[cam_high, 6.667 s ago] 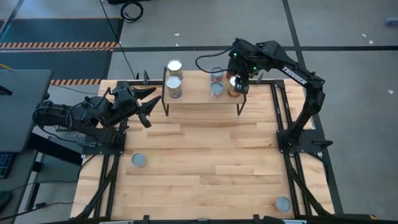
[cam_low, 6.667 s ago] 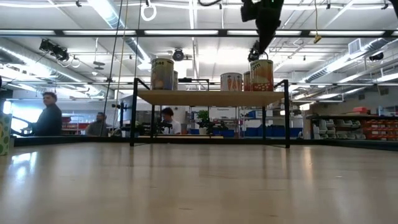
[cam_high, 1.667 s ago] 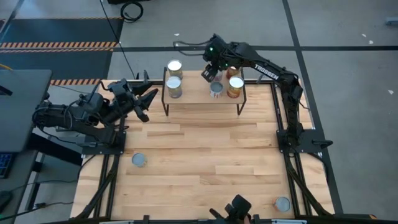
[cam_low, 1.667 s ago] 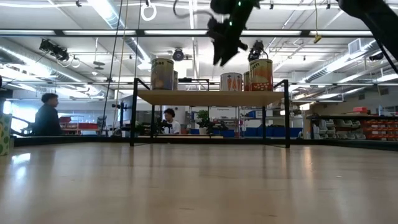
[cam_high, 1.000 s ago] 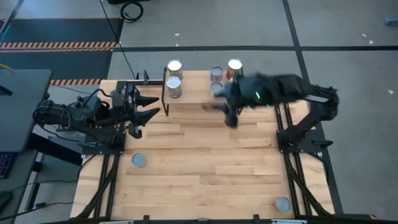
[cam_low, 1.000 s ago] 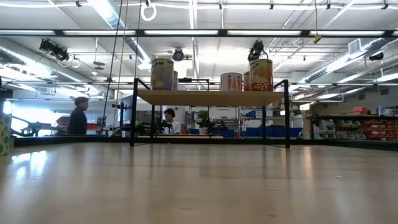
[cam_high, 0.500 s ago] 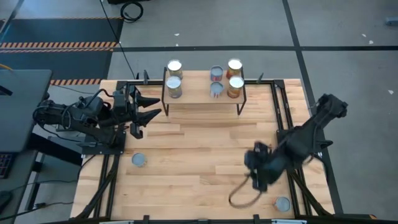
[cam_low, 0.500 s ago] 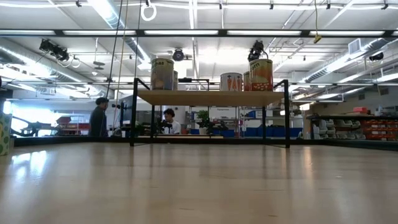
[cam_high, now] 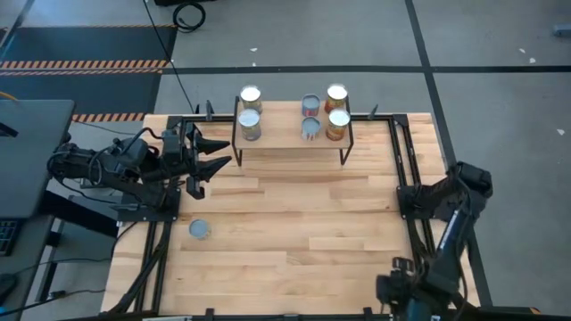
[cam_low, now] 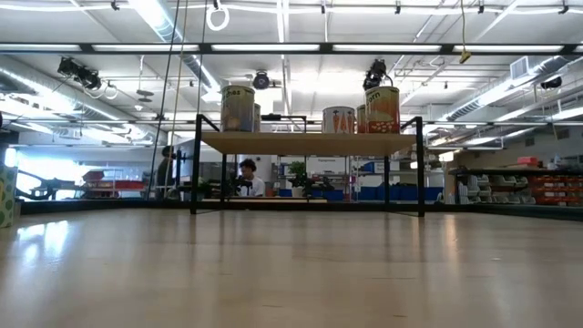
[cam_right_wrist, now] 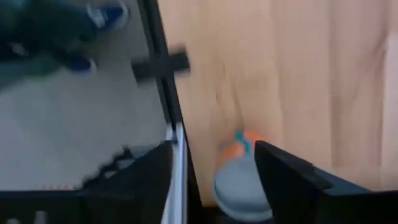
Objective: Pick and place cans onto a shelf
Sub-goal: Put the canned oranges on the shelf
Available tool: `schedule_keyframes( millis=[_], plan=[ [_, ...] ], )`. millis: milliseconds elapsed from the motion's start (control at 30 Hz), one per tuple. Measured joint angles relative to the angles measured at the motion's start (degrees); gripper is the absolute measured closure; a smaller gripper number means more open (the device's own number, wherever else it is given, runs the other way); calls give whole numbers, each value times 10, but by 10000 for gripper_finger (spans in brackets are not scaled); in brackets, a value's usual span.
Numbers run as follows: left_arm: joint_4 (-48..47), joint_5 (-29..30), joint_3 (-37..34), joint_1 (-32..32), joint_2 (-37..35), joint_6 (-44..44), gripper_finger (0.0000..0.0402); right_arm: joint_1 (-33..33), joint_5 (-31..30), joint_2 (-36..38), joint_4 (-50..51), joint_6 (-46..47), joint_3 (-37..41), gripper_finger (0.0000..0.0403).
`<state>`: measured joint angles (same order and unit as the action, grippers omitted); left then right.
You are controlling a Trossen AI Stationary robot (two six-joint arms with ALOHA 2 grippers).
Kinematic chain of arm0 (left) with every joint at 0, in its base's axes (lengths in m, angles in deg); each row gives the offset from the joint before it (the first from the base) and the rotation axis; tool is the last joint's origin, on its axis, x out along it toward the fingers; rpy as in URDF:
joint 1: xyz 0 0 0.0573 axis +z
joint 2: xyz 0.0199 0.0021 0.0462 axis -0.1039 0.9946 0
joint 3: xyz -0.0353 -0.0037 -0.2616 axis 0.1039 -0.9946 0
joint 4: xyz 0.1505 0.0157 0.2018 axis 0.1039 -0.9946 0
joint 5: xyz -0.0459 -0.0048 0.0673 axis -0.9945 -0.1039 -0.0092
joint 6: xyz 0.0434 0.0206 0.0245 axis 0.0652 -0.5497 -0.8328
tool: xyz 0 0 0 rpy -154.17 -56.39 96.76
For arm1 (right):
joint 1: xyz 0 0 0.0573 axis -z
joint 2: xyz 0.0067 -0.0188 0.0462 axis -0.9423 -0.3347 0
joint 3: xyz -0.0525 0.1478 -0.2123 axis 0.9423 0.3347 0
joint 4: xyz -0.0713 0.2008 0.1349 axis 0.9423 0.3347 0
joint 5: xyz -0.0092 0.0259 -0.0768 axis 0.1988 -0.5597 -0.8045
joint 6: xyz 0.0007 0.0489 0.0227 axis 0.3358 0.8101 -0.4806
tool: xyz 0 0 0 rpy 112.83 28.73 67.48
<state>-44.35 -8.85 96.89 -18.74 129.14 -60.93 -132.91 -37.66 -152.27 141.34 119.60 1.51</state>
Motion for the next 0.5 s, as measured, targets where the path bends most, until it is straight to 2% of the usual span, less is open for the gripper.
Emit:
schedule_keyframes(
  millis=[133,333,400,500],
  plan=[
    [0,0,0,0,0,0,214,-23,52,-18,4,-17,0,119],
    [0,0,0,0,0,0,214,-51,80,-35,4,-52,13,22],
    [0,0,0,0,0,0,214,-54,92,-35,4,-53,26,8],
    [0,0,0,0,0,0,214,-54,105,-35,15,-59,39,13]
  ],
)
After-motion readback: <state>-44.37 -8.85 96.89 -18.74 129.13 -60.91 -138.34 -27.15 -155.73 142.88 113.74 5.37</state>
